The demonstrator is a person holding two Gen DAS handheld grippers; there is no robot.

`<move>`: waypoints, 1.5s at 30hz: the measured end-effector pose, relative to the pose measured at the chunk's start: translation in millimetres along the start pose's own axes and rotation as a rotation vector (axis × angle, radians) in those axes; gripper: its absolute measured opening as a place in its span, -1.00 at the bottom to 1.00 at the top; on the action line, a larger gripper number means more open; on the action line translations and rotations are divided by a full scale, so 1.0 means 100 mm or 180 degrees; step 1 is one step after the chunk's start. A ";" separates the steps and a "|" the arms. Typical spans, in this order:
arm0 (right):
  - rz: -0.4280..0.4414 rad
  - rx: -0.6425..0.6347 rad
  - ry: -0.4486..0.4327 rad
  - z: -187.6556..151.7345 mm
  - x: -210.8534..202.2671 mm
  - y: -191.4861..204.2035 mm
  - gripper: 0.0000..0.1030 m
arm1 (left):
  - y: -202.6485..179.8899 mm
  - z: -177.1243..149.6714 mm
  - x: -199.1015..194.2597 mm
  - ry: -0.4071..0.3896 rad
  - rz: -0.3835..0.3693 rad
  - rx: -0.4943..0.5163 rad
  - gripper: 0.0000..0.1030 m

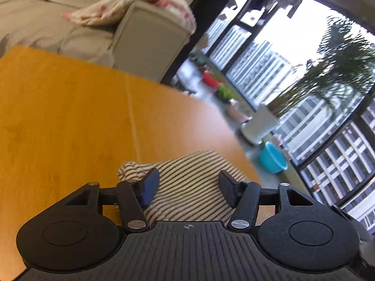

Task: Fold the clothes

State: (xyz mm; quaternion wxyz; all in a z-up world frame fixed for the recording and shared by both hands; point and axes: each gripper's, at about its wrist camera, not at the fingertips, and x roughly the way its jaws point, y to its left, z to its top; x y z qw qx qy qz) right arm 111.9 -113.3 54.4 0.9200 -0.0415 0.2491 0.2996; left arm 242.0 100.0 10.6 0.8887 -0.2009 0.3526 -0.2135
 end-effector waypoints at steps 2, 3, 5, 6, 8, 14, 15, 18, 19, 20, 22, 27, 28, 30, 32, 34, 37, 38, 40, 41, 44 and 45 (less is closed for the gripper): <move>0.0004 -0.0097 0.0249 -0.14 0.21 0.10 0.85 | -0.05 -0.02 0.02 -0.0056 0.0079 0.0126 0.15; 0.0003 -0.0109 0.0241 -0.16 0.22 0.10 0.90 | -0.09 -0.02 0.01 -0.0056 0.0127 0.0188 0.16; 0.0002 -0.0124 0.0201 -0.18 0.22 0.10 0.91 | -0.18 -0.04 -0.04 -0.0061 0.0225 0.0370 0.17; 0.0001 -0.0132 0.0180 -0.20 0.22 0.10 0.91 | -0.22 -0.05 -0.06 -0.0067 0.0256 0.0440 0.20; -0.0001 -0.0147 0.0139 -0.23 0.21 0.10 0.91 | -0.29 -0.08 -0.12 -0.0079 0.0283 0.0521 0.26; -0.0057 -0.0204 0.0134 -0.26 0.19 0.11 0.91 | -0.40 -0.14 -0.28 -0.0095 0.0310 0.0591 0.44; -0.0067 -0.0210 0.0135 -0.26 0.18 0.11 0.91 | -0.42 -0.15 -0.32 -0.0090 0.0319 0.0609 0.51; -0.0096 -0.0229 0.0135 -0.26 0.18 0.12 0.92 | -0.49 -0.20 -0.46 -0.0077 0.0346 0.0664 0.60; -0.0106 -0.0231 0.0137 -0.26 0.18 0.12 0.92 | -0.51 -0.22 -0.51 -0.0072 0.0355 0.0682 0.69; -0.0115 -0.0234 0.0139 -0.26 0.18 0.12 0.92 | -0.52 -0.26 -0.57 -0.0047 0.0333 0.0679 0.70; -0.0131 -0.0269 0.0149 -0.27 0.17 0.13 0.93 | -0.51 -0.40 -0.69 0.0050 0.0240 0.0625 0.70; -0.0138 -0.0221 0.0109 -0.27 0.06 0.09 0.93 | -0.51 -0.75 -0.90 0.0166 0.0128 0.0519 0.43; -0.0136 -0.0176 0.0095 -0.26 0.02 0.07 0.93 | -0.51 -0.77 -0.94 0.0138 0.0082 0.0485 0.30; -0.0132 -0.0086 0.0065 -0.24 -0.05 0.03 0.93 | -0.56 -0.72 -1.00 0.0028 -0.0066 0.0461 0.03; -0.0129 0.0005 0.0035 -0.23 -0.13 -0.01 0.93 | -0.60 -0.67 -1.05 -0.0077 -0.0235 0.0446 0.01; -0.0126 0.0095 0.0006 -0.21 -0.20 -0.05 0.93 | -0.63 -0.64 -1.06 -0.0118 -0.0398 0.0420 0.00; -0.0148 0.0163 -0.0016 -0.21 -0.29 -0.11 0.93 | -0.58 -0.72 -0.96 0.0037 -0.0252 0.0419 -0.03; -0.0154 0.0181 -0.0018 -0.23 -0.33 -0.14 0.93 | -0.53 -0.77 -0.92 0.0113 -0.0179 0.0393 -0.06; -0.0156 0.0277 -0.0022 -0.24 -0.38 -0.20 0.93 | -0.39 -0.87 -0.82 0.0264 -0.0087 0.0269 -0.06; -0.0144 0.0350 -0.0025 -0.25 -0.40 -0.25 0.93 | -0.31 -0.91 -0.80 0.0295 -0.0119 0.0167 -0.03; -0.0109 0.0667 -0.0049 -0.22 -0.37 -0.41 0.77 | -0.24 -0.94 -0.76 0.0347 -0.0162 0.0065 0.04; -0.0071 0.0790 -0.0047 -0.20 -0.34 -0.47 0.46 | -0.26 -0.95 -0.74 0.0372 -0.0140 0.0106 0.06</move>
